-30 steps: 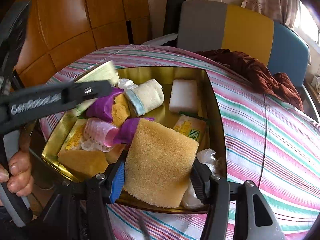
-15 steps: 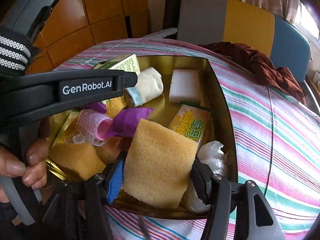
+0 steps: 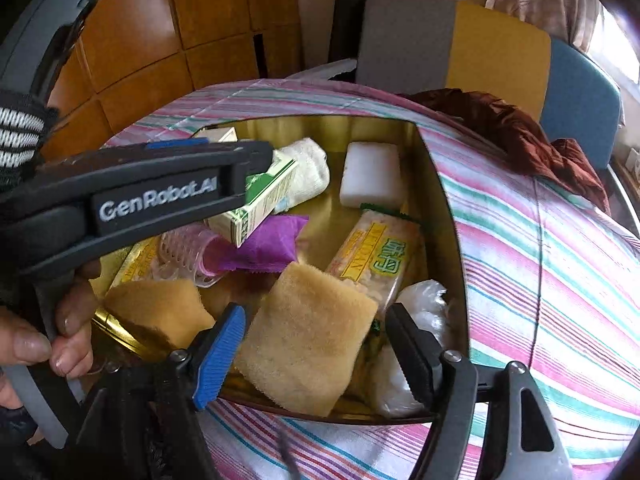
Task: Organize objects
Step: 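Lower the box and sponge into the tray and open both grippers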
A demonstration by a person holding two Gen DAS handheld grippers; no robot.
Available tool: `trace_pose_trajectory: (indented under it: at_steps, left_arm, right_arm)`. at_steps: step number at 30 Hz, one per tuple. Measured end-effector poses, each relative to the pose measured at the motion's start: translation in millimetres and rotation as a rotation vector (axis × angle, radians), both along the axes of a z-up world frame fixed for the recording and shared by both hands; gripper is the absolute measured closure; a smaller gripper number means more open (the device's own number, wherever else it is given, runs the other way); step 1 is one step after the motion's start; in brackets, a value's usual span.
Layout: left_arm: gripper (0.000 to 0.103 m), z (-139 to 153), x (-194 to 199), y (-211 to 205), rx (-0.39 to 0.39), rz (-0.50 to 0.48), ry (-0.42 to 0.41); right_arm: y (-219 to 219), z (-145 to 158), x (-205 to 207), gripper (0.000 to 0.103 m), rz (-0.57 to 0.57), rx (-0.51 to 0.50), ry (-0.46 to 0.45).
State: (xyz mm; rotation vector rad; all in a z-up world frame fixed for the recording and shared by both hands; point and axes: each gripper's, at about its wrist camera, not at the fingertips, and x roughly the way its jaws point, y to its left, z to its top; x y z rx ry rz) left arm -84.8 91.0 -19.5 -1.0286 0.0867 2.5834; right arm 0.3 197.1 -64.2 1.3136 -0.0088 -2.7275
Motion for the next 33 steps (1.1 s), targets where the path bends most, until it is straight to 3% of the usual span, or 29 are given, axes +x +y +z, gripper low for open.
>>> trace_pose_trajectory:
  at_steps: [8, 16, 22, 25, 30, 33]
  left_arm:
    - [0.035, 13.2, 14.6, -19.4, 0.017, 0.051, 0.031]
    - [0.0, 32.1, 42.8, -45.9, 0.027, 0.117, 0.086]
    - [0.0, 32.1, 57.6, -61.1, 0.011, 0.169, 0.056]
    - [0.0, 26.3, 62.4, -66.0, -0.035, 0.241, 0.043]
    - [0.0, 20.7, 69.1, -71.1, -0.027, 0.271, 0.01]
    - [0.002, 25.9, 77.8, -75.7, 0.004, 0.29, 0.057]
  right_arm:
    - [13.4, 21.3, 15.7, 0.029, -0.053, -0.028, 0.079]
    - [16.4, 29.3, 14.2, 0.029, -0.184, 0.067, 0.1]
    - [17.9, 38.8, 26.2, 0.027, -0.217, 0.087, 0.115]
    - [15.8, 39.8, 30.4, 0.024, -0.197, 0.081, 0.119]
    - [8.3, 40.2, 29.6, 0.024, -0.187, 0.081, 0.128]
    - [4.0, 39.2, 28.9, 0.024, -0.179, 0.085, 0.124]
